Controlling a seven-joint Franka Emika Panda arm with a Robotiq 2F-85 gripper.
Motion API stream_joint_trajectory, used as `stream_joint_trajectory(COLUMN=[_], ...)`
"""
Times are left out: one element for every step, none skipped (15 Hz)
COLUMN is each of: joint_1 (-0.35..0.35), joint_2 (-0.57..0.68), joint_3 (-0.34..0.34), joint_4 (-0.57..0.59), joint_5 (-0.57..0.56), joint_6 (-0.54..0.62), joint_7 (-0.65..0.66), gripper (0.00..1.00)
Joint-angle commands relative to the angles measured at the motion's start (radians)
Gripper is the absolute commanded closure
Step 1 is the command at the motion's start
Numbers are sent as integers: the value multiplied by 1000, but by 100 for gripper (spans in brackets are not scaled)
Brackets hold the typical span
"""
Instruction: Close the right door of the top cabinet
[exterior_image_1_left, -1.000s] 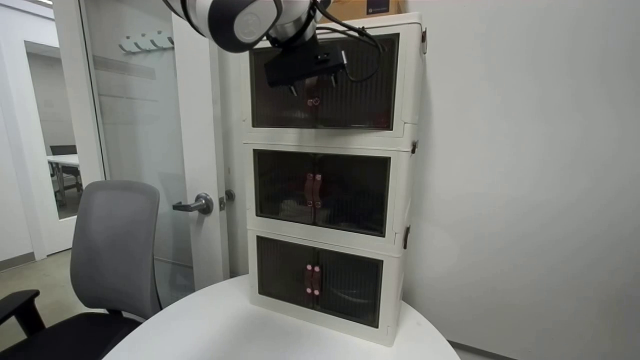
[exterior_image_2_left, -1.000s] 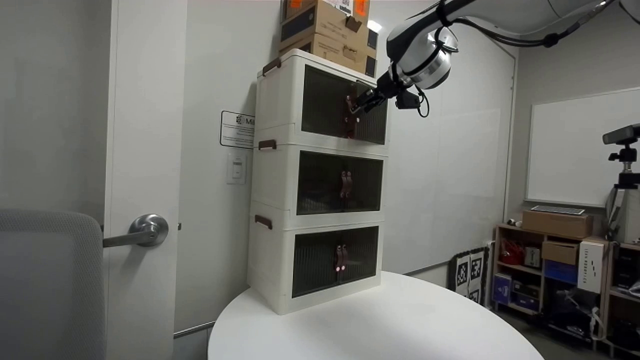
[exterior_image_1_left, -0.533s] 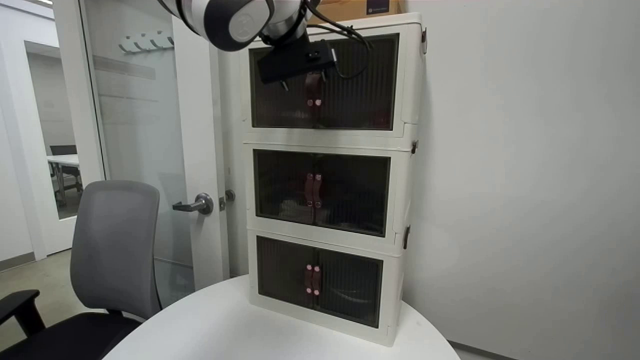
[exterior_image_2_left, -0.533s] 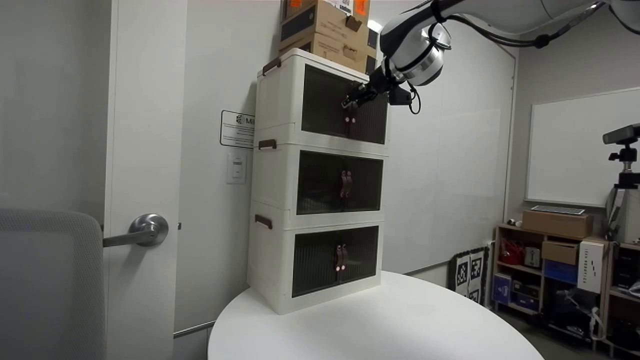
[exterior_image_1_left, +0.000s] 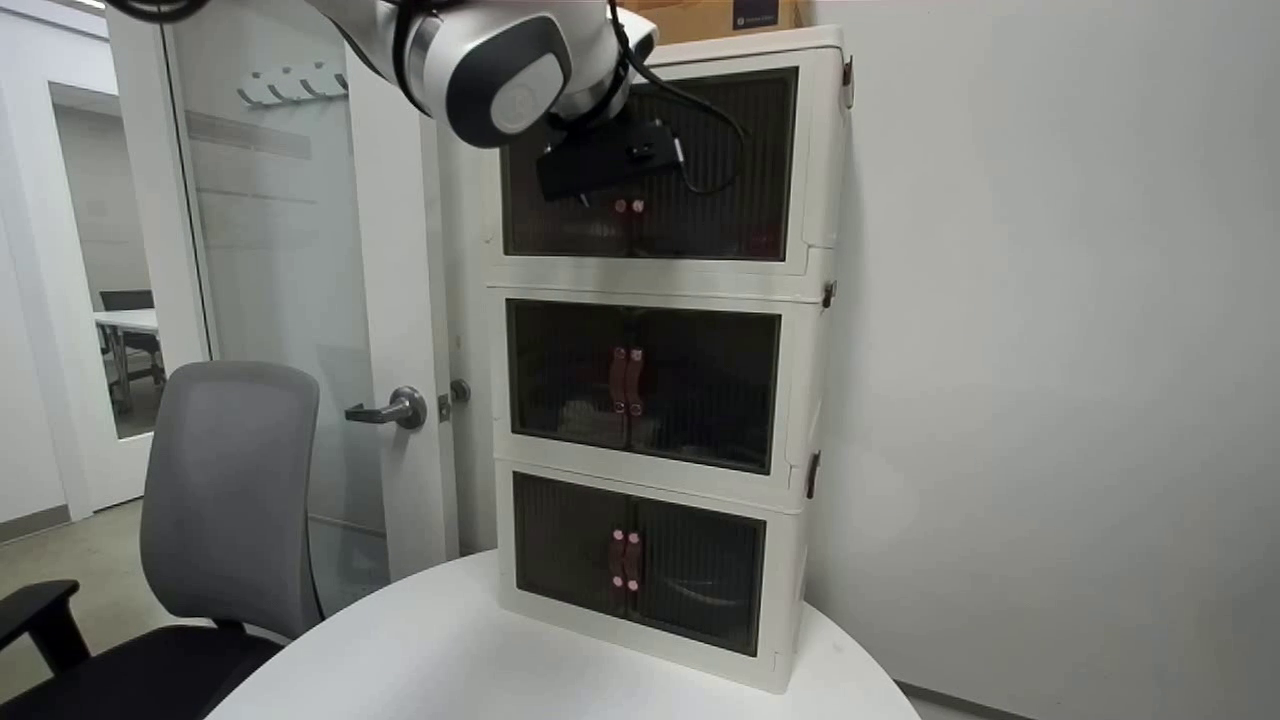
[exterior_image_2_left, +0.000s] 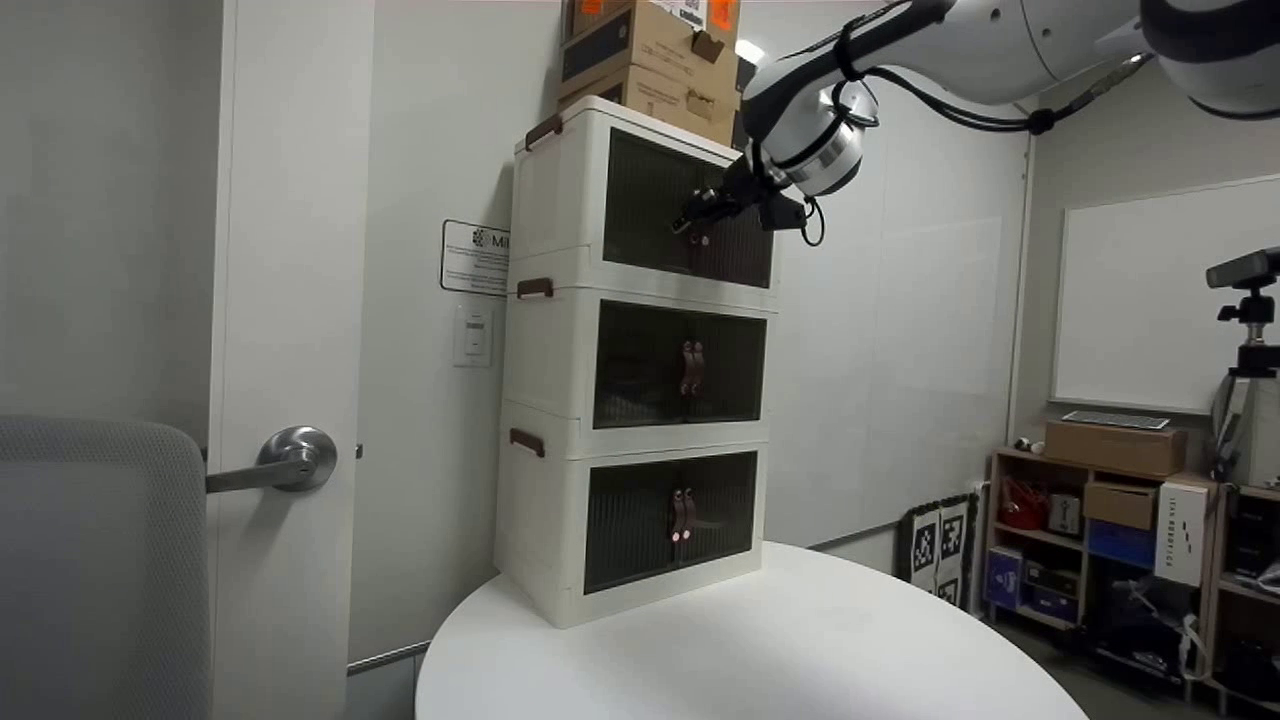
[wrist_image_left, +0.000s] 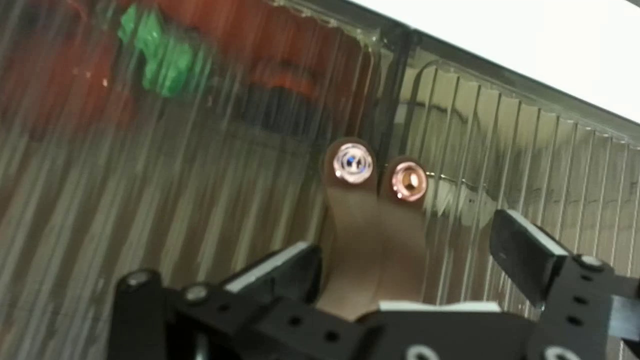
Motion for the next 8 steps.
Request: stream_joint_trajectory(joint_1=[-10,-17,-23,-25,-20,-17,-1,5], joint_2=[36,18,-7,-38,-78,-112,-155,-197], joint_3=[27,39,48,50,36,27,-3,-15], joint_4=[88,77,54,21,-25,-67,-121,-169], joint_5=[21,33,46,51,42,35,3,-13], joint_6=[-49,-58,-68,-84,-109,-128,-146,-167], joint_7=[-4,-12,-17,-8,20,41,98,129], gripper=[0,0,0,0,0,0,0,0])
